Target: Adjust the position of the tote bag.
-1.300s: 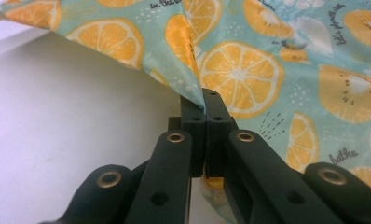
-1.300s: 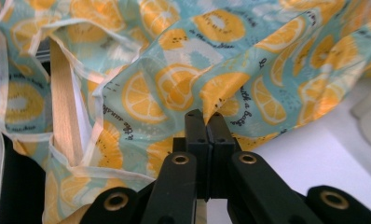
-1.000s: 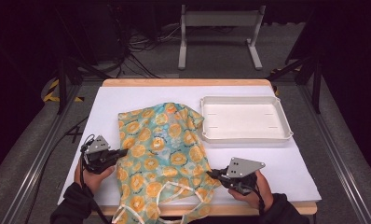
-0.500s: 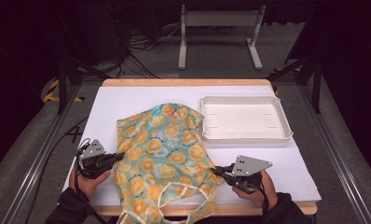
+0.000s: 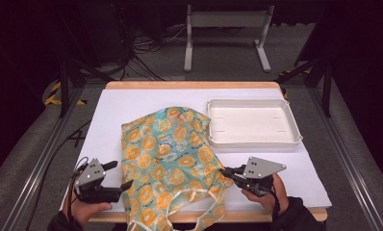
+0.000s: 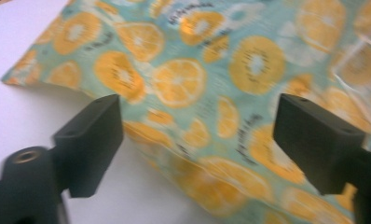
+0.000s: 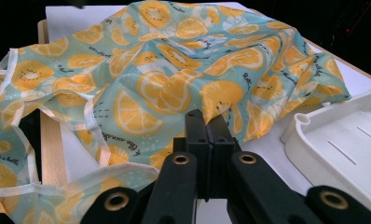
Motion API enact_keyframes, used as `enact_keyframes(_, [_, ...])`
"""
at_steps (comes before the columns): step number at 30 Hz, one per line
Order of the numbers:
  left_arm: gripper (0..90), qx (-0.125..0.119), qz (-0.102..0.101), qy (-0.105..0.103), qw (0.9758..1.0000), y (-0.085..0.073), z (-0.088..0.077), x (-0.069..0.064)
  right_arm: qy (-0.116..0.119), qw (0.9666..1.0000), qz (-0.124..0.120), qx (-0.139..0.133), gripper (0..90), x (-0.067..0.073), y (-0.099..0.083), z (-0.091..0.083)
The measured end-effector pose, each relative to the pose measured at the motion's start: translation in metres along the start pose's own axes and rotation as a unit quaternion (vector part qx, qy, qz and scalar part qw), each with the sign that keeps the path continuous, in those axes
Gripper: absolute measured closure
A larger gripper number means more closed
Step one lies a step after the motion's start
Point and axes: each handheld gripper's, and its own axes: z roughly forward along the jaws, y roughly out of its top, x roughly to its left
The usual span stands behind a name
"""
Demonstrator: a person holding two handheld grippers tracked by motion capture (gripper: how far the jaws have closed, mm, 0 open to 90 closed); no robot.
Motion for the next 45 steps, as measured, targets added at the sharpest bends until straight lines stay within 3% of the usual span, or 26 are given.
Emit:
enact_keyframes(4, [9.7, 0.012, -0.002, -0.014, 0.9998, -0.009, 0.003, -0.013, -0.001, 1.0, 0.002, 0.004, 90.0, -0.001, -0.001, 0.001])
enact_keyframes(7, [7.9, 0.046, 0.002, -0.023, 0.9987, -0.015, 0.014, -0.024, -0.002, 1.0, 0.004, 0.008, 90.0, -0.002, -0.004, 0.003])
enact_keyframes(10, [7.7, 0.087, 0.015, -0.023, 0.9959, -0.019, 0.027, -0.03, -0.004, 0.9999, 0.007, 0.008, 90.0, -0.003, -0.005, 0.002])
enact_keyframes(14, [7.9, 0.114, 0.027, -0.039, 0.9923, -0.022, 0.036, -0.032, -0.002, 0.9999, 0.008, 0.008, 90.0, -0.005, -0.006, 0.002])
enact_keyframes(17, [12.1, 0.128, 0.026, -0.036, 0.9907, -0.025, 0.043, -0.03, -0.004, 0.9999, 0.01, 0.012, 90.0, -0.006, -0.007, 0.002])
enact_keyframes(19, [14.4, 0.124, 0.019, -0.04, 0.9913, -0.025, 0.043, -0.027, -0.004, 0.9998, 0.01, 0.014, 90.0, -0.007, -0.008, 0.002])
enact_keyframes(25, [38.8, 0.114, 0.011, -0.03, 0.993, -0.022, 0.043, -0.019, -0.003, 0.9996, 0.016, 0.023, 89.9, -0.01, -0.012, 0.006])
enact_keyframes(28, [47.8, 0.112, 0.012, -0.029, 0.9933, -0.022, 0.043, -0.018, 0.001, 0.9994, 0.017, 0.031, 78.3, -0.011, -0.014, 0.01])
enact_keyframes(30, [56.8, 0.108, 0.018, -0.032, 0.9935, -0.022, 0.043, -0.018, 0.013, 0.9986, 0.021, 0.047, 54.9, -0.012, -0.016, 0.015])
enact_keyframes(32, [65.9, 0.105, 0.02, -0.036, 0.9936, -0.022, 0.044, -0.017, 0.015, 0.9977, 0.024, 0.062, 43.2, -0.012, -0.019, 0.02])
enact_keyframes(33, [69.1, 0.105, 0.021, -0.036, 0.9936, -0.021, 0.044, -0.016, 0.019, 0.9974, 0.027, 0.065, 31.7, -0.012, -0.02, 0.022])
enact_keyframes(34, [70.9, 0.105, 0.021, -0.036, 0.9936, -0.021, 0.044, -0.016, 0.019, 0.9974, 0.027, 0.065, 31.7, -0.012, -0.02, 0.022])
enact_keyframes(35, [70.9, 0.105, 0.018, -0.037, 0.9937, -0.021, 0.044, -0.014, 0.02, 0.9973, 0.024, 0.066, 25.4, -0.012, -0.02, 0.024])
enact_keyframes(36, [77.8, 0.102, 0.014, -0.039, 0.994, -0.022, 0.045, -0.01, -0.005, 0.997, 0.008, 0.077, 13.5, -0.009, -0.019, 0.028])
enact_keyframes(40, [85.4, 0.097, 0.011, -0.046, 0.9941, -0.022, 0.045, -0.005, -0.021, 0.997, -0.021, 0.072, 8.7, -0.007, -0.014, 0.031])
enact_keyframes(45, [87.9, 0.1, 0.024, -0.042, 0.9938, -0.021, 0.045, -0.006, -0.01, 0.9964, -0.049, 0.069, 7.1, -0.003, -0.007, 0.042])
